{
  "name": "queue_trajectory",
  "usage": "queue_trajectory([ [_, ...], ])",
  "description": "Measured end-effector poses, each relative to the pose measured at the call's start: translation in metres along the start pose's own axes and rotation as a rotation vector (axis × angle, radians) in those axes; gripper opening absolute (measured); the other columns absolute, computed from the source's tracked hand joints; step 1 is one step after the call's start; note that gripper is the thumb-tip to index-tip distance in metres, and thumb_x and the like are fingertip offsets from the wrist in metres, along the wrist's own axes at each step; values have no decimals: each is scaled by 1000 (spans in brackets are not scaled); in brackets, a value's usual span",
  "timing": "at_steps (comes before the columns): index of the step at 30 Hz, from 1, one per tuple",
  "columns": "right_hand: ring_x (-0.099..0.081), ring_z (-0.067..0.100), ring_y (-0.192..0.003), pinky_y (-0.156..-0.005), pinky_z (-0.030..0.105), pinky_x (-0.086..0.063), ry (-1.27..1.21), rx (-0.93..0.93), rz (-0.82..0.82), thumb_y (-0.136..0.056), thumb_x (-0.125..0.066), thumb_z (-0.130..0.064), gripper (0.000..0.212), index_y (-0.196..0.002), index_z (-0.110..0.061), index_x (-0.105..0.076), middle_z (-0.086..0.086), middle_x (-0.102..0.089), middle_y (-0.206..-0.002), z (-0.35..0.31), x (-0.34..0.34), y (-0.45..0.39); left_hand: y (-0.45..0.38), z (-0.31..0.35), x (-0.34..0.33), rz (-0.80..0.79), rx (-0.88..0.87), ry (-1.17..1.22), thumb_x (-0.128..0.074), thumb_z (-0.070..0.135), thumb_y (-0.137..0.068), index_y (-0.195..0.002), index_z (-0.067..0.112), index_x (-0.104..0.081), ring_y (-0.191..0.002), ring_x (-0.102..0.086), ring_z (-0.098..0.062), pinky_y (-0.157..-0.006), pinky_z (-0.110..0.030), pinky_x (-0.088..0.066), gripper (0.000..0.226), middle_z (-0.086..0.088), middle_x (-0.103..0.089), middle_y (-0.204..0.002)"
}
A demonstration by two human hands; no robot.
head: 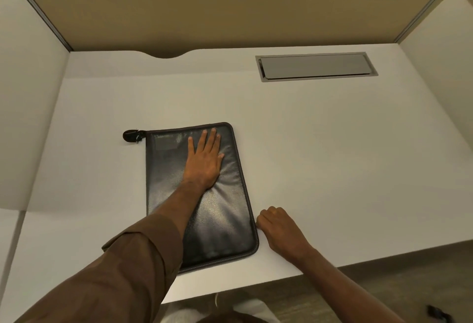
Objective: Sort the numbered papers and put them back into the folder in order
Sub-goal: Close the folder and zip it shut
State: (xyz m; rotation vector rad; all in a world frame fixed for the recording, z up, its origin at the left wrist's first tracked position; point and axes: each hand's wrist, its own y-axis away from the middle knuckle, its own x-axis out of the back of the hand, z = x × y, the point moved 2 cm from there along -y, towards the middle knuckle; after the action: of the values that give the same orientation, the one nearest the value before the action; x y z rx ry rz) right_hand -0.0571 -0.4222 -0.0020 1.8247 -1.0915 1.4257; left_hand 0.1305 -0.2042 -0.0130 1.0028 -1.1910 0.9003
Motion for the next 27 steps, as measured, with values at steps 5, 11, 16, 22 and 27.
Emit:
queue_trajectory([
  [5, -46, 15, -73, -68, 27, -34, -66, -65, 69, -92, -67, -14, 15, -85, -22, -56, -5, -56, -81, -2, -2, 17, -2, 4, 8, -26, 10, 4, -15, 47, -107, -162, 14, -3, -156, 6, -28, -123, -61, -1, 65, -7, 3, -169],
  [11, -50, 14, -79, -73, 26, -35, -117, -150, 78, -96, -50, -29, 17, -92, -22, -65, -7, -60, -88, -5, -1, 22, 51, 18, 20, -24, -51, 62, -4, 57, -99, -161, 24, -9, -156, 4, -30, -123, -60, 1, 71, -9, -3, -169],
  [16, -54, 15, -78, -72, 29, -41, -128, -142, 79, -88, -74, -22, 7, -89, -22, -67, -8, -62, -87, -2, 0, 21, 126, 13, -11, 51, -107, 20, -20, 56, -103, -157, 34, -27, -155, -11, -33, -118, -70, -10, 59, -7, -15, -168],
  [22, -54, 16, -75, -69, 29, -43, -101, -104, 69, -84, -80, -17, 13, -85, -20, -67, -6, -63, -84, 0, -2, 19, 139, 15, -17, 34, -52, 9, -18, 62, -103, -158, 40, -21, -156, -2, -28, -117, -70, -8, 59, -4, -8, -169],
  [27, -52, 16, -71, -69, 27, -38, -76, -95, 62, -81, -80, -6, 20, -81, -18, -64, -4, -61, -80, -2, -2, 15, 136, 13, -17, 45, -41, 33, -17, 63, -103, -158, 43, -17, -156, 1, -27, -119, -68, -4, 59, -1, -5, -170],
])
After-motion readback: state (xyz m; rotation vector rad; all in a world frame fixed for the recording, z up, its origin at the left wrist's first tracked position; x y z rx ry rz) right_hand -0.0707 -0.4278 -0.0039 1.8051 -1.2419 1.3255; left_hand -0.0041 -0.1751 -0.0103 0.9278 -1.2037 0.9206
